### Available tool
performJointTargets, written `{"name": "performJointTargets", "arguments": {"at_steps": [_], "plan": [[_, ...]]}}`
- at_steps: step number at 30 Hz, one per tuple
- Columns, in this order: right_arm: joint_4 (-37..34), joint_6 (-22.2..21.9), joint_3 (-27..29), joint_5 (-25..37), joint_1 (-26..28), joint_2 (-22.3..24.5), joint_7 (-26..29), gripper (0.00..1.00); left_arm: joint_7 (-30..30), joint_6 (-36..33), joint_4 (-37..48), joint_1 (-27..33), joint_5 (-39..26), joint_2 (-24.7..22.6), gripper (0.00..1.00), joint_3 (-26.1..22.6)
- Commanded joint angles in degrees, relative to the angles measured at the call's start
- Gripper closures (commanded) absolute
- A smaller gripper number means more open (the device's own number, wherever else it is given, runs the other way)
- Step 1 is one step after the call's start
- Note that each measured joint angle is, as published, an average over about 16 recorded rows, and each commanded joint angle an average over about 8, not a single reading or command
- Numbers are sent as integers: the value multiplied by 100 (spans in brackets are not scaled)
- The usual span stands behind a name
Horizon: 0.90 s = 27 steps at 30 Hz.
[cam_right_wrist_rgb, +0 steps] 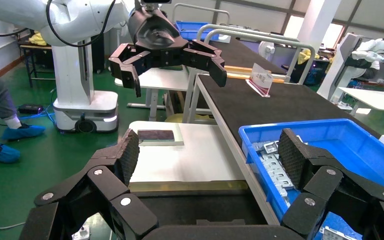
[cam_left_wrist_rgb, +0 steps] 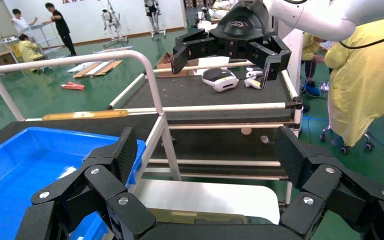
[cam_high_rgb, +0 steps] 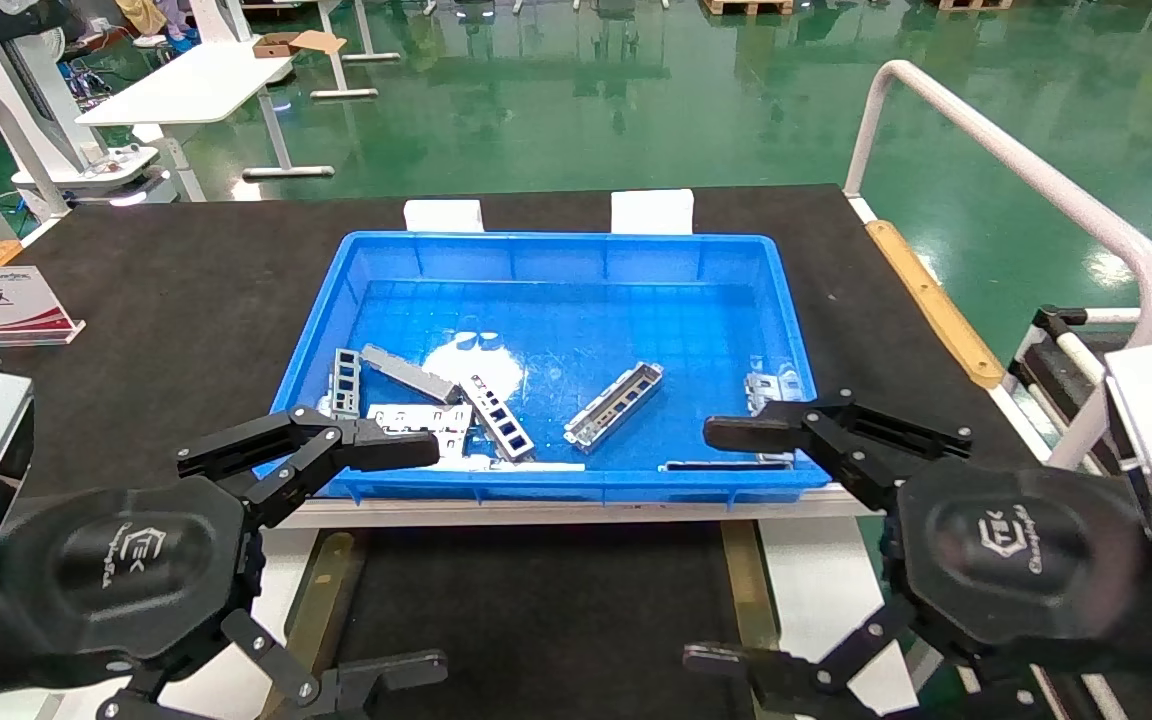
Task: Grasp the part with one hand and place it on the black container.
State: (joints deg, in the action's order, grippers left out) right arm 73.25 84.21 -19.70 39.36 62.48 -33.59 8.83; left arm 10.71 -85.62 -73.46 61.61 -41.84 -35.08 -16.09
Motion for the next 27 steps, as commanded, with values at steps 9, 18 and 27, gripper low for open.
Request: {"name": "performJointTargets", "arguments": {"at_steps": [9, 18, 27], "plan": [[0, 0, 0, 0, 0, 0, 0, 0, -8, 7, -3, 2, -8, 0, 0, 3], [-3, 2, -1, 0, 2, -1, -2, 0, -68, 343, -41, 43, -358, -71, 0, -64], [-4, 2, -3, -1, 3, 0, -2, 0, -108, 1117, 209, 349, -1211, -687, 0, -402]]}}
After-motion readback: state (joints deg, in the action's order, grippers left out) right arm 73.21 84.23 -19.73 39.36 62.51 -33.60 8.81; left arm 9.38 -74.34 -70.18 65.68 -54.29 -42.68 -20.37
